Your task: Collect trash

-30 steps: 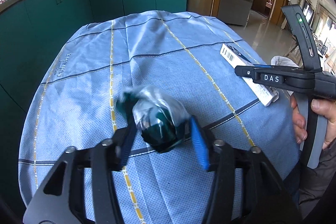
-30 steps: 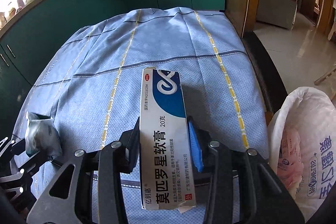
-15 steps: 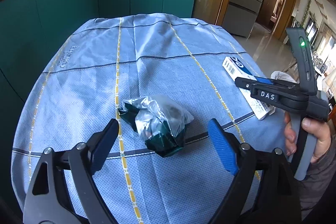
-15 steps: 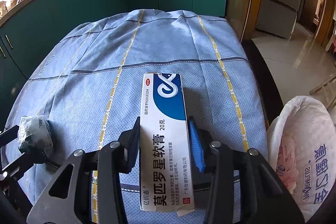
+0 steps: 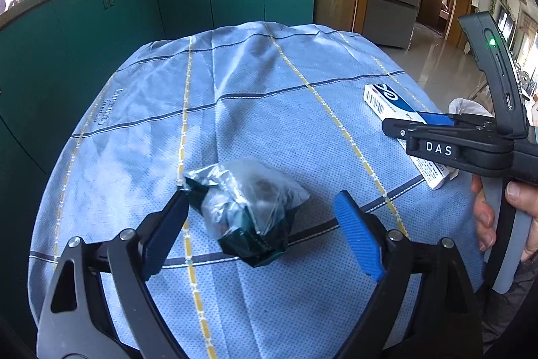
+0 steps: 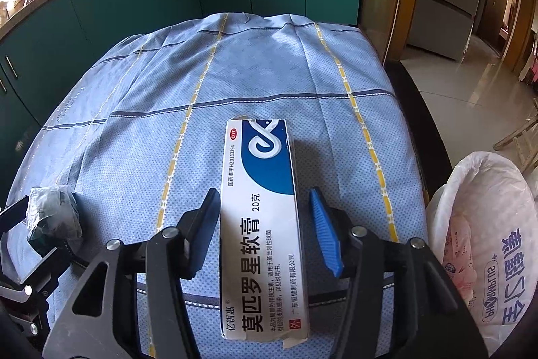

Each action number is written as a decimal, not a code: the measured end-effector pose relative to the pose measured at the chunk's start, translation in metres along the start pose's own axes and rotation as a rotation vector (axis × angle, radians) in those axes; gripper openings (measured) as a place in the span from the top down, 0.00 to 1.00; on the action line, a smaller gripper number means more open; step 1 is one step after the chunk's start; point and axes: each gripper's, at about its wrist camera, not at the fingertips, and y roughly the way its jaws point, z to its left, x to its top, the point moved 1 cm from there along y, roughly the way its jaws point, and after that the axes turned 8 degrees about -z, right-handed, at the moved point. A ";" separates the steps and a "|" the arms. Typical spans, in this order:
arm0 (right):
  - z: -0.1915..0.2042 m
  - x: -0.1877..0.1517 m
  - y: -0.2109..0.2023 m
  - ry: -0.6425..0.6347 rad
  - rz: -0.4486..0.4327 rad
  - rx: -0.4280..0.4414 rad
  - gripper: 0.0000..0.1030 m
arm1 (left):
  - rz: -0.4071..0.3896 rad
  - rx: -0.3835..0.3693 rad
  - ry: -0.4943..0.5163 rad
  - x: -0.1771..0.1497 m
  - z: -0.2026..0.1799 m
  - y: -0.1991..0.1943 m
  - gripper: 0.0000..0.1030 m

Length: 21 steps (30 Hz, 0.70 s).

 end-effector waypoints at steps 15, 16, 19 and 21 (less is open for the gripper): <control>-0.018 0.004 -0.016 0.059 -0.062 0.004 0.61 | -0.037 -0.029 -0.002 0.003 -0.007 -0.004 0.50; -0.021 0.004 -0.018 0.068 -0.072 -0.001 0.61 | -0.043 -0.030 0.001 0.003 -0.007 -0.005 0.50; -0.032 0.008 -0.030 0.097 -0.128 -0.028 0.61 | -0.053 -0.039 0.002 0.005 -0.011 -0.009 0.51; -0.045 0.011 -0.041 0.120 -0.179 -0.087 0.61 | -0.057 -0.045 0.007 0.006 -0.013 -0.012 0.51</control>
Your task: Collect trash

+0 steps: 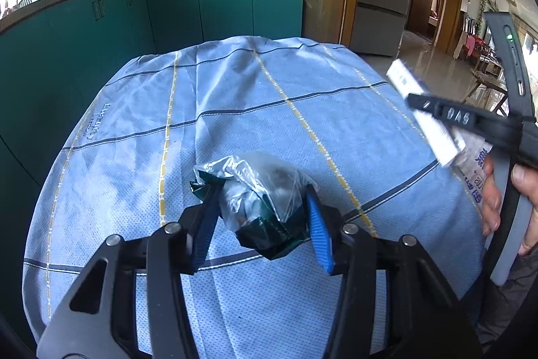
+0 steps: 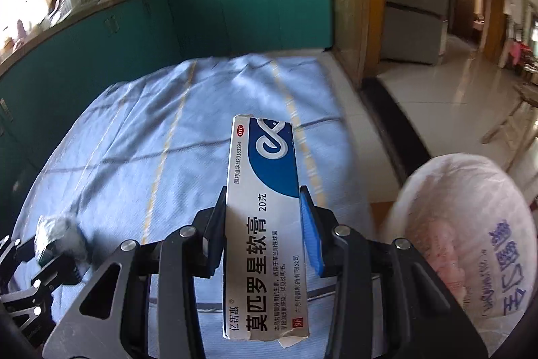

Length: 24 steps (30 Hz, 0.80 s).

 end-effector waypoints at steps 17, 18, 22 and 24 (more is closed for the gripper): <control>-0.182 -0.045 -0.004 0.284 0.224 -0.439 0.59 | -0.021 -0.111 0.067 0.009 -0.064 -0.009 0.51; -0.184 -0.047 -0.005 0.290 0.233 -0.444 0.54 | -0.024 -0.119 0.075 0.010 -0.071 -0.009 0.51; -0.196 -0.045 -0.013 0.360 0.195 -0.446 0.41 | -0.031 -0.146 0.100 0.015 -0.091 -0.010 0.51; -0.198 -0.041 -0.027 0.400 0.122 -0.464 0.30 | -0.030 -0.163 0.109 0.018 -0.102 -0.008 0.51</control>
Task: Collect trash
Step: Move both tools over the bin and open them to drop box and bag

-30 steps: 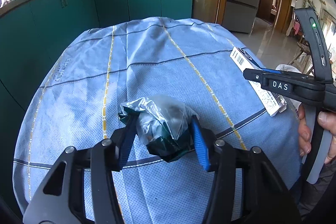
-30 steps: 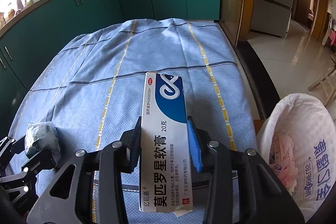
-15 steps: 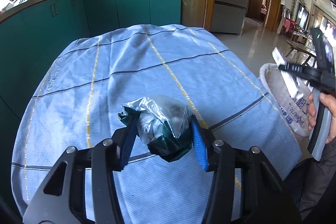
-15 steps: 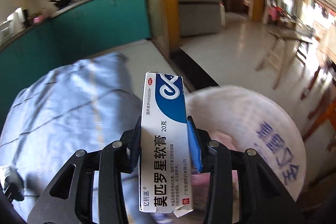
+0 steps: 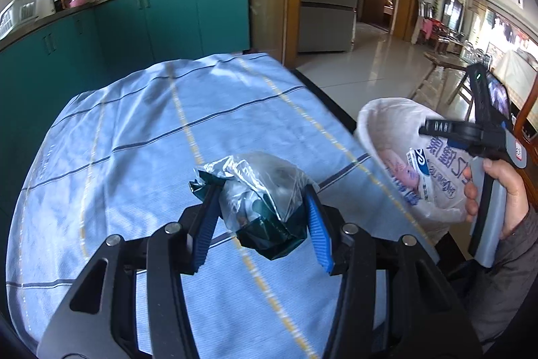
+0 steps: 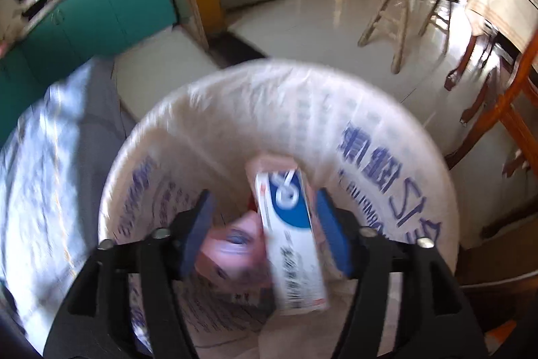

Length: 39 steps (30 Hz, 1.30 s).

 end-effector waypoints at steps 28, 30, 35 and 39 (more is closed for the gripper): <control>-0.100 0.019 -0.064 0.526 -0.360 0.011 0.21 | 0.049 -0.323 0.011 0.040 -0.134 0.101 0.12; -0.098 0.019 -0.064 0.507 -0.364 0.024 0.20 | 0.002 -0.253 0.026 0.037 -0.117 0.082 0.09; -0.073 0.022 -0.072 0.403 -0.439 0.063 0.17 | -0.092 -0.063 0.068 0.022 -0.065 0.020 0.05; -0.033 0.012 -0.087 0.247 -0.521 0.128 0.16 | -0.179 0.042 0.063 0.014 -0.019 -0.039 0.03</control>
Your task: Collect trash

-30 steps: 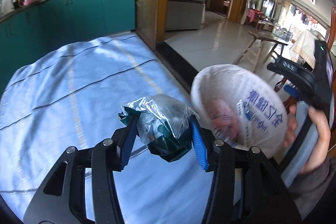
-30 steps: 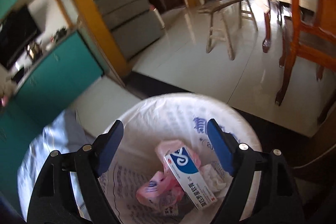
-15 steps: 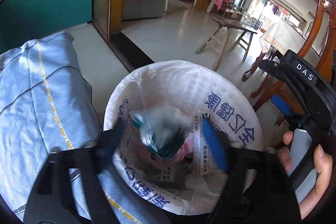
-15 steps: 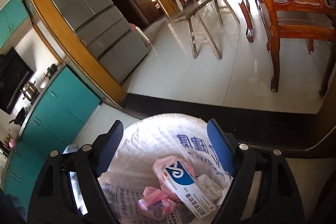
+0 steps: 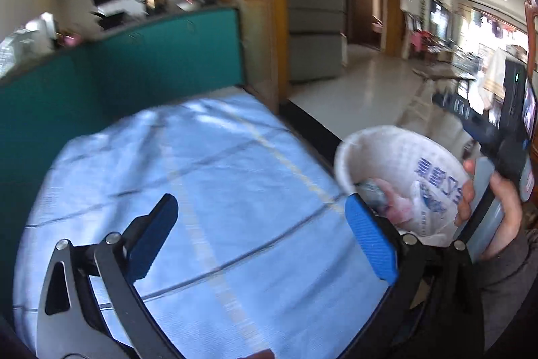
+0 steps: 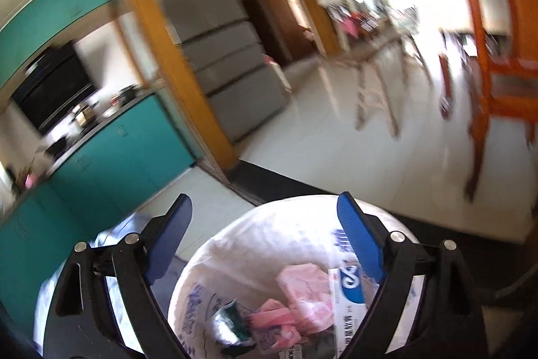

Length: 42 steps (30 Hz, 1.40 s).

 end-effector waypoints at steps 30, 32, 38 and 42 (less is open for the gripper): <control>0.122 -0.016 -0.272 -0.440 -0.051 0.253 0.03 | -0.129 0.092 -0.069 -0.015 0.119 -0.179 0.03; 0.124 -0.017 -0.271 -0.443 -0.047 0.247 0.03 | -0.129 0.091 -0.067 -0.015 0.118 -0.181 0.03; 0.121 -0.019 -0.267 -0.436 -0.033 0.239 0.03 | -0.120 0.085 -0.066 -0.014 0.115 -0.179 0.03; 0.119 -0.020 -0.265 -0.433 -0.025 0.231 0.03 | -0.108 0.083 -0.059 -0.015 0.112 -0.176 0.03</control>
